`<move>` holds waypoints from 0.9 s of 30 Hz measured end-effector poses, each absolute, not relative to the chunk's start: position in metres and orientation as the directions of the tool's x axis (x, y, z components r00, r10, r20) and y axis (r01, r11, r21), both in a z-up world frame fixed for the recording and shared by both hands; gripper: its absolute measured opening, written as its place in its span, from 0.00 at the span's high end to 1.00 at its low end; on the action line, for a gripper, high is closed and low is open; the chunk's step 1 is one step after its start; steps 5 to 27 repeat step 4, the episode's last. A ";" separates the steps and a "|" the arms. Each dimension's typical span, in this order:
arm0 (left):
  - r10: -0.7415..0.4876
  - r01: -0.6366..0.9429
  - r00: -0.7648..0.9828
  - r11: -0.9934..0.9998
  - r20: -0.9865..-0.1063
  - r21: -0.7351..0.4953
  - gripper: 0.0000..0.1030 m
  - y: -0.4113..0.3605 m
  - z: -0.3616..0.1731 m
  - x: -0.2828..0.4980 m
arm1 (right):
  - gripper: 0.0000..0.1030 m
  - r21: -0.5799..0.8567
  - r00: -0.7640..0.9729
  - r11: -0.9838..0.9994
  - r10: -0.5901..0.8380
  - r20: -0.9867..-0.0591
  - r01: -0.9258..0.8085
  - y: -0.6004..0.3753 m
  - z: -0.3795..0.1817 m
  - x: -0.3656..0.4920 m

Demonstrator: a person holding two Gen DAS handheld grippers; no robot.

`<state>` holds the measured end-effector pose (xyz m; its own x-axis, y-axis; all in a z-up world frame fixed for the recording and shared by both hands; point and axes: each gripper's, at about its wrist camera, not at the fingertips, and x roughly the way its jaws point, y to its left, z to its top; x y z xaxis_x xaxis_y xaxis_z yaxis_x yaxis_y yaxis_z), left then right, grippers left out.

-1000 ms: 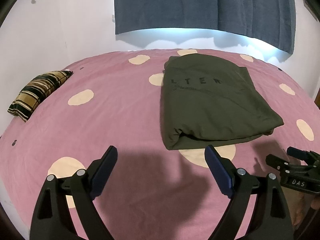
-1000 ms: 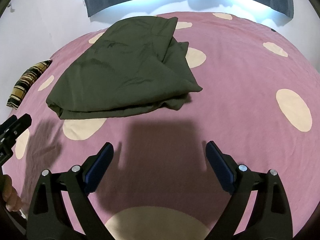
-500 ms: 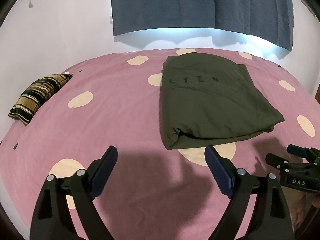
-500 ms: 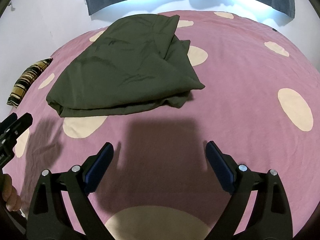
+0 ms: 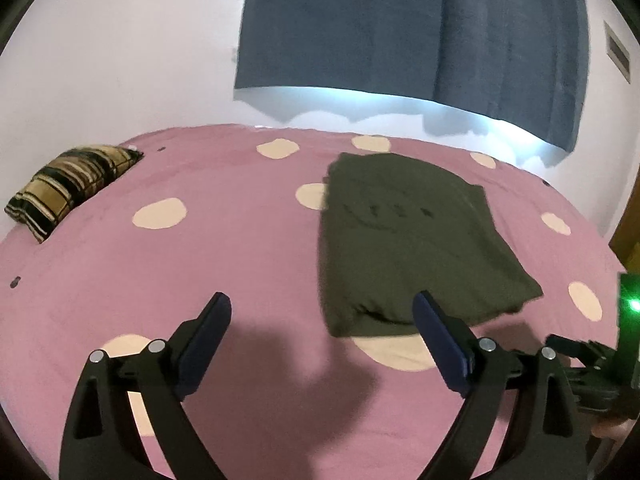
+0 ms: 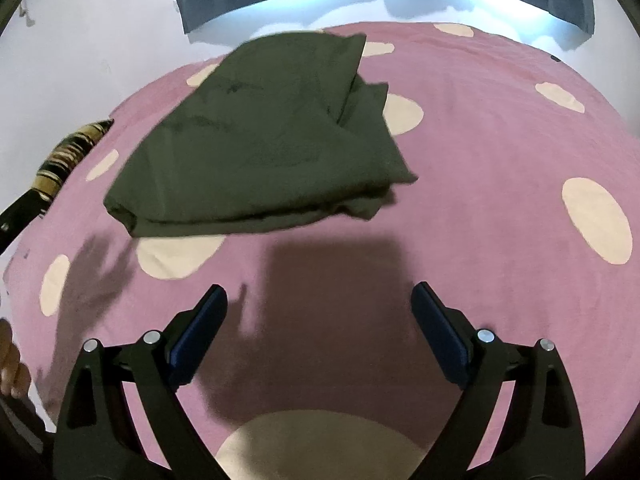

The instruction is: Fold small clothes

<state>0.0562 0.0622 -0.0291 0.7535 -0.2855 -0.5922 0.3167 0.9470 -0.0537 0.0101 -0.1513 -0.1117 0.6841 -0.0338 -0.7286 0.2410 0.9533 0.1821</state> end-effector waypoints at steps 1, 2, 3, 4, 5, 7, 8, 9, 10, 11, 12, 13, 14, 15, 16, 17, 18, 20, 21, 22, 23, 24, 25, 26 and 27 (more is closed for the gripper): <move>-0.271 0.295 0.754 0.954 -0.599 -0.060 0.11 0.069 -0.026 0.063 | 0.10 0.192 0.692 0.951 -0.029 -0.722 0.241 -0.155 -0.107 0.008; -0.259 0.273 0.755 0.960 -0.602 -0.070 0.11 0.076 -0.024 0.071 | 0.10 0.203 0.699 0.949 -0.024 -0.714 0.240 -0.158 -0.102 0.006; -0.235 0.237 0.762 0.968 -0.604 -0.078 0.11 0.087 -0.022 0.087 | 0.10 0.221 0.709 0.945 -0.015 -0.705 0.239 -0.164 -0.096 0.004; -0.205 0.204 0.767 0.976 -0.608 -0.072 0.11 0.094 -0.022 0.103 | 0.10 0.232 0.715 0.942 -0.011 -0.699 0.241 -0.169 -0.092 0.003; -0.205 0.204 0.767 0.976 -0.608 -0.072 0.11 0.094 -0.022 0.103 | 0.10 0.232 0.715 0.942 -0.011 -0.699 0.241 -0.169 -0.092 0.003; -0.205 0.204 0.767 0.976 -0.608 -0.072 0.11 0.094 -0.022 0.103 | 0.10 0.232 0.715 0.942 -0.011 -0.699 0.241 -0.169 -0.092 0.003; -0.205 0.204 0.767 0.976 -0.608 -0.072 0.11 0.094 -0.022 0.103 | 0.10 0.232 0.715 0.942 -0.011 -0.699 0.241 -0.169 -0.092 0.003; -0.205 0.204 0.767 0.976 -0.608 -0.072 0.11 0.094 -0.022 0.103 | 0.10 0.232 0.715 0.942 -0.011 -0.699 0.241 -0.169 -0.092 0.003; -0.205 0.204 0.767 0.976 -0.608 -0.072 0.11 0.094 -0.022 0.103 | 0.10 0.232 0.715 0.942 -0.011 -0.699 0.241 -0.169 -0.092 0.003; -0.205 0.204 0.767 0.976 -0.608 -0.072 0.11 0.094 -0.022 0.103 | 0.10 0.232 0.715 0.942 -0.011 -0.699 0.241 -0.169 -0.092 0.003; -0.205 0.204 0.767 0.976 -0.608 -0.072 0.11 0.094 -0.022 0.103 | 0.10 0.232 0.715 0.942 -0.011 -0.699 0.241 -0.169 -0.092 0.003; -0.205 0.204 0.767 0.976 -0.608 -0.072 0.11 0.094 -0.022 0.103 | 0.10 0.232 0.715 0.942 -0.011 -0.699 0.241 -0.169 -0.092 0.003; -0.205 0.204 0.767 0.976 -0.608 -0.072 0.11 0.094 -0.022 0.103 | 0.10 0.232 0.715 0.942 -0.011 -0.699 0.241 -0.169 -0.092 0.003; -0.205 0.204 0.767 0.976 -0.608 -0.072 0.11 0.094 -0.022 0.103 | 0.10 0.232 0.715 0.942 -0.011 -0.699 0.241 -0.169 -0.092 0.003; -0.205 0.204 0.767 0.976 -0.608 -0.072 0.11 0.094 -0.022 0.103 | 0.10 0.232 0.715 0.942 -0.011 -0.699 0.241 -0.169 -0.092 0.003; -0.205 0.204 0.767 0.976 -0.608 -0.072 0.11 0.094 -0.022 0.103 | 0.10 0.232 0.715 0.942 -0.011 -0.699 0.241 -0.169 -0.092 0.003; -0.205 0.204 0.767 0.976 -0.608 -0.072 0.11 0.094 -0.022 0.103 | 0.10 0.232 0.715 0.942 -0.011 -0.699 0.241 -0.169 -0.092 0.003; -0.205 0.204 0.767 0.976 -0.608 -0.072 0.11 0.094 -0.022 0.103 | 0.10 0.232 0.715 0.942 -0.011 -0.699 0.241 -0.169 -0.092 0.003; -0.205 0.204 0.767 0.976 -0.608 -0.072 0.11 0.094 -0.022 0.103 | 0.10 0.232 0.715 0.942 -0.011 -0.699 0.241 -0.169 -0.092 0.003; -0.205 0.204 0.767 0.976 -0.608 -0.072 0.11 0.094 -0.022 0.103 | 0.10 0.232 0.715 0.942 -0.011 -0.699 0.241 -0.169 -0.092 0.003; -0.205 0.204 0.767 0.976 -0.608 -0.072 0.11 0.094 -0.022 0.103 | 0.10 0.232 0.715 0.942 -0.011 -0.699 0.241 -0.169 -0.092 0.003; -0.205 0.204 0.767 0.976 -0.608 -0.072 0.11 0.094 -0.022 0.103 | 0.10 0.232 0.715 0.942 -0.011 -0.699 0.241 -0.169 -0.092 0.003; -0.205 0.204 0.767 0.976 -0.608 -0.072 0.11 0.094 -0.022 0.103 | 0.10 0.232 0.715 0.942 -0.011 -0.699 0.241 -0.169 -0.092 0.003; -0.205 0.204 0.767 0.976 -0.608 -0.072 0.11 0.094 -0.022 0.103 | 0.10 0.232 0.715 0.942 -0.011 -0.699 0.241 -0.169 -0.092 0.003; -0.205 0.204 0.767 0.976 -0.608 -0.072 0.11 0.094 -0.022 0.103 | 0.10 0.232 0.715 0.942 -0.011 -0.699 0.241 -0.169 -0.092 0.003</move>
